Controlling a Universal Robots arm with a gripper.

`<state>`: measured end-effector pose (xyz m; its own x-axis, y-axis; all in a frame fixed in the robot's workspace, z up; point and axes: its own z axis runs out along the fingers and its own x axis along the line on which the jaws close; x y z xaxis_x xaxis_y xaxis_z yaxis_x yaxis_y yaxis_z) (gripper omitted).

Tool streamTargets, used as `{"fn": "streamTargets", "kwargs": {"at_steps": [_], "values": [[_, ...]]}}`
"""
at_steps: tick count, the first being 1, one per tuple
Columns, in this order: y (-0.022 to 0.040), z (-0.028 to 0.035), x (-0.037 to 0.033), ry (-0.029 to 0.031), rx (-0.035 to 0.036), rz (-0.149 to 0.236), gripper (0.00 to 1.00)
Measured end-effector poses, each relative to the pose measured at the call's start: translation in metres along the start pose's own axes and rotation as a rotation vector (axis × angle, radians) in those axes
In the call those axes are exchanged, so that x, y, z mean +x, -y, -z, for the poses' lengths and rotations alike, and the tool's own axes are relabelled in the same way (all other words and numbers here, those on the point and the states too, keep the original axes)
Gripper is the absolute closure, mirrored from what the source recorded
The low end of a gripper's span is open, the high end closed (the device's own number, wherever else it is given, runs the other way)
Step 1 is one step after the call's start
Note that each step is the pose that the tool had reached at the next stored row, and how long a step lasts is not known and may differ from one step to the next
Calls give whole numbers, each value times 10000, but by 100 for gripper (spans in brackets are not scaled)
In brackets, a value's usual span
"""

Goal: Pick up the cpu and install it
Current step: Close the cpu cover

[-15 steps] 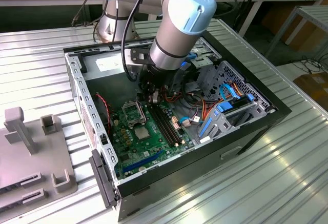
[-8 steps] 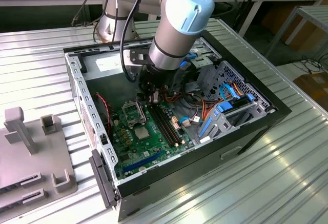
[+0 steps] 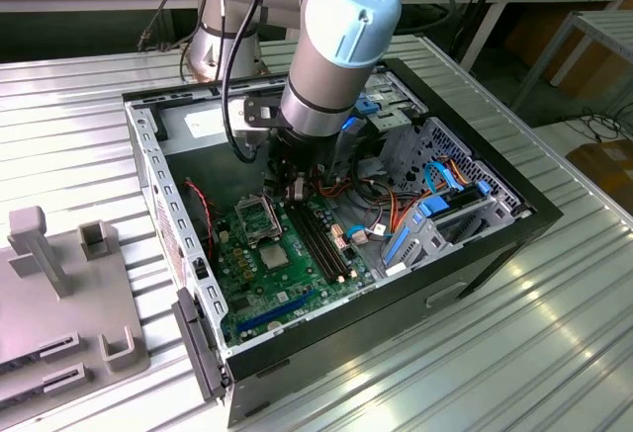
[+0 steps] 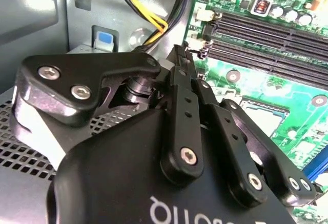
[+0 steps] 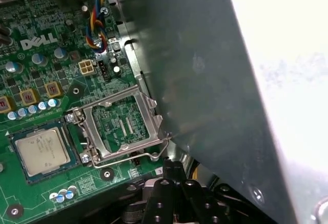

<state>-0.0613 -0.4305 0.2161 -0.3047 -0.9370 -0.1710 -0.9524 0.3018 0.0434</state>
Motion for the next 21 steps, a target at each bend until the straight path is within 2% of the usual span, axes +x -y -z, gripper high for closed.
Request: {"fn": "streamTargets", "kwargs": {"at_steps": [2, 4, 10, 16, 21], "values": [[0, -3, 1, -133, 43, 1, 89], [0, -6, 2, -153, 47, 3, 89], [2, -38, 9, -130, 43, 1, 89], [-11, -54, 16, -31, 11, 1, 89], [-25, -54, 21, -21, 8, 0, 89]]}}
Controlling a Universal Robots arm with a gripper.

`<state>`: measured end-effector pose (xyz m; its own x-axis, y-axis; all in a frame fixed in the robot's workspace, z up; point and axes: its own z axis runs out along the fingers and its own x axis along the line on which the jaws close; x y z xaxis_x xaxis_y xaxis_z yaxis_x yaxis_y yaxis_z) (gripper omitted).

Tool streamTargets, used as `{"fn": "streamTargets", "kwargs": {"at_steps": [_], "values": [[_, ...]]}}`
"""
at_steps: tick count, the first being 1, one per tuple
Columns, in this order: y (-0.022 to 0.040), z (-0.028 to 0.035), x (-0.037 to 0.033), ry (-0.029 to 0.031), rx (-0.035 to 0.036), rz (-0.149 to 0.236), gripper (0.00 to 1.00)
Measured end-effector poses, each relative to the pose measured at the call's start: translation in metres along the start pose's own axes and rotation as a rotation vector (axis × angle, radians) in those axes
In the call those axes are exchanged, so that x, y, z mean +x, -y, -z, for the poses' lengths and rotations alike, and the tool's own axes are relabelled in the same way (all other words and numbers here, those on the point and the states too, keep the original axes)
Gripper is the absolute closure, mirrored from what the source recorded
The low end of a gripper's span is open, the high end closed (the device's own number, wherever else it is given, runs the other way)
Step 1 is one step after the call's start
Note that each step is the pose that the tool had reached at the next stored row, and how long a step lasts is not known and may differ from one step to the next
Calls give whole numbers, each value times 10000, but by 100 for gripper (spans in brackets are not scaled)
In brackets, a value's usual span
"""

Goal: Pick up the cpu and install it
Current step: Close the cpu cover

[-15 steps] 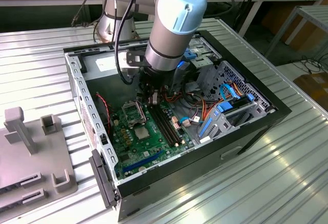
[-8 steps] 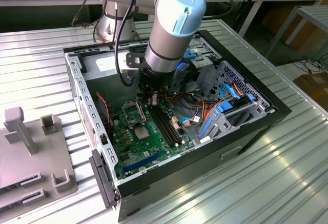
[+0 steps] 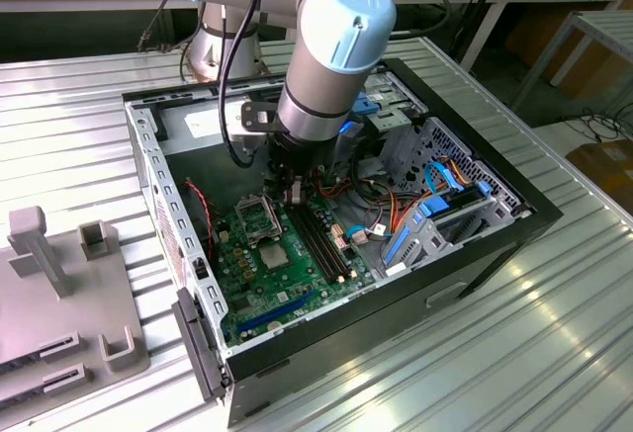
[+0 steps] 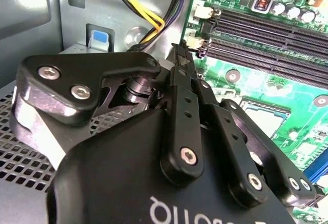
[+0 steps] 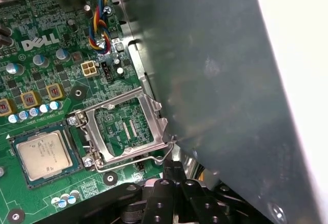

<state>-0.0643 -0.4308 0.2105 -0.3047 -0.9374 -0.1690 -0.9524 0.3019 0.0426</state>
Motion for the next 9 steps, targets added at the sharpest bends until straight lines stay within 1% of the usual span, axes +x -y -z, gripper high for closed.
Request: {"fn": "streamTargets", "kwargs": {"at_steps": [9], "values": [[-6, 24, -2, 0, 0, 1, 89]]}}
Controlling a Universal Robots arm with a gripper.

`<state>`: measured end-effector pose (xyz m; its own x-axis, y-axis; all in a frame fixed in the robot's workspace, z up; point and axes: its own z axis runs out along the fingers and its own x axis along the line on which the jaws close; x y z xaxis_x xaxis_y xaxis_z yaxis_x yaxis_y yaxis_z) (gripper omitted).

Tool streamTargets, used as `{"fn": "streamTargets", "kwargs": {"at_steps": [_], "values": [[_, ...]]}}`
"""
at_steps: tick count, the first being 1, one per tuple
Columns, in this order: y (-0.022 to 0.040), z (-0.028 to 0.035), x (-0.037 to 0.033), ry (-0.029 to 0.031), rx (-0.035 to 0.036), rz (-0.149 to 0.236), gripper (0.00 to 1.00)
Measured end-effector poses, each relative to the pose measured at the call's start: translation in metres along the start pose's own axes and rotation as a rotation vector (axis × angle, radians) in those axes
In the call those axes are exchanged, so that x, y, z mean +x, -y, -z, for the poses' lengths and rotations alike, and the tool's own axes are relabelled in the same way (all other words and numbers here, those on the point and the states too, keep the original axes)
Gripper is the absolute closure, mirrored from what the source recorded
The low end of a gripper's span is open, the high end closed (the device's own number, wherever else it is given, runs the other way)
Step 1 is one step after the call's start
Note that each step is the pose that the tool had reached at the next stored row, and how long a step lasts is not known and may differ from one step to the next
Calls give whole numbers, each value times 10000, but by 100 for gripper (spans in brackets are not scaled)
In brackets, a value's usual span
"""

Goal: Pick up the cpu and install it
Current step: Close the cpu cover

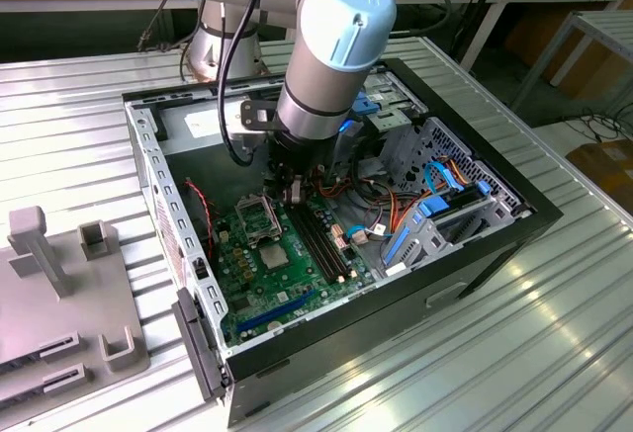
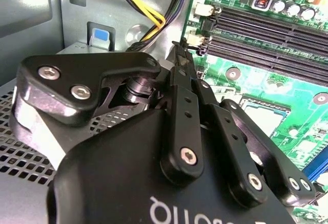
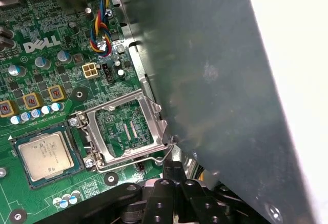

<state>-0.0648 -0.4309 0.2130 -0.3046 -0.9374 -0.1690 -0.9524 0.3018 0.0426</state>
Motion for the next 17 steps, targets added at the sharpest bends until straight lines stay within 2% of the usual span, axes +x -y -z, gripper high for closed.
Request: {"fn": "streamTargets", "kwargs": {"at_steps": [4, 10, 17], "values": [[-1, 2, 1, -6, 1, 0, 89], [-2, 4, 10, -61, 19, 1, 89], [-7, 18, 13, -93, 30, 1, 89]]}}
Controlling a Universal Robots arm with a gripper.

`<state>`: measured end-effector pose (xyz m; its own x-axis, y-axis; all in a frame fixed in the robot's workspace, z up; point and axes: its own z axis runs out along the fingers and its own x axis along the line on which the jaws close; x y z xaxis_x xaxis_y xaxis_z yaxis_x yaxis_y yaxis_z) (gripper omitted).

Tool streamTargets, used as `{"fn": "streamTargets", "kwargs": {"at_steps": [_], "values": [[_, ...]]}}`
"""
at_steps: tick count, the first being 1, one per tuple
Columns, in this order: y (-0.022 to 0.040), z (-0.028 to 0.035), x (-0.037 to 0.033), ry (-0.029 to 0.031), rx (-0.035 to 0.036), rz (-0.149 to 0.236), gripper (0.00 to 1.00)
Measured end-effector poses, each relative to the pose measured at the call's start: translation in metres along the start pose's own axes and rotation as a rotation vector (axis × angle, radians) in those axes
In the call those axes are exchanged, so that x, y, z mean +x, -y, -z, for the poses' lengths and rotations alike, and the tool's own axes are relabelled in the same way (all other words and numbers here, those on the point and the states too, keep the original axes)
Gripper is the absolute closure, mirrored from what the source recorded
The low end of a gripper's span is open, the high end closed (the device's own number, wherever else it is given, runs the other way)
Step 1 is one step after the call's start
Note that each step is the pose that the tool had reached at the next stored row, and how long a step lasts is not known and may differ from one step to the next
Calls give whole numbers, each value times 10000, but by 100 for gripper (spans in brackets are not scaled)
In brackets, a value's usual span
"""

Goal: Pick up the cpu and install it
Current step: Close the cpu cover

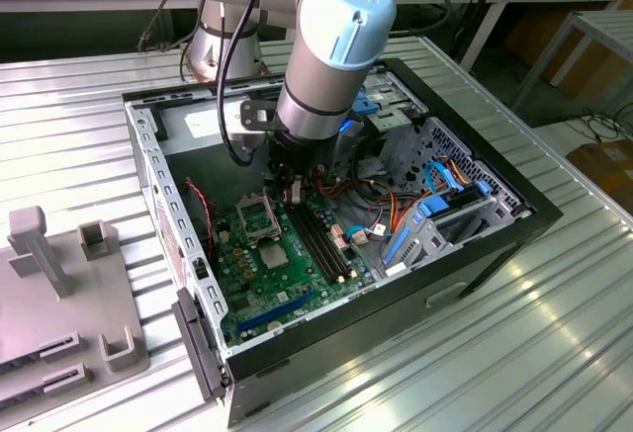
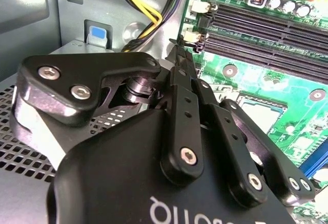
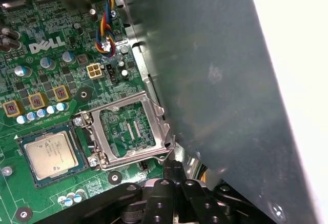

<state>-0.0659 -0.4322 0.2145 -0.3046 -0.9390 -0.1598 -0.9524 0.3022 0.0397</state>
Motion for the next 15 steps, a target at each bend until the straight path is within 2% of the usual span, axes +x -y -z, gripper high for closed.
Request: {"fn": "streamTargets", "kwargs": {"at_steps": [8, 15], "values": [[-6, 25, -1, -66, 20, 0, 89], [-11, 49, -3, -169, 53, 2, 89]]}}
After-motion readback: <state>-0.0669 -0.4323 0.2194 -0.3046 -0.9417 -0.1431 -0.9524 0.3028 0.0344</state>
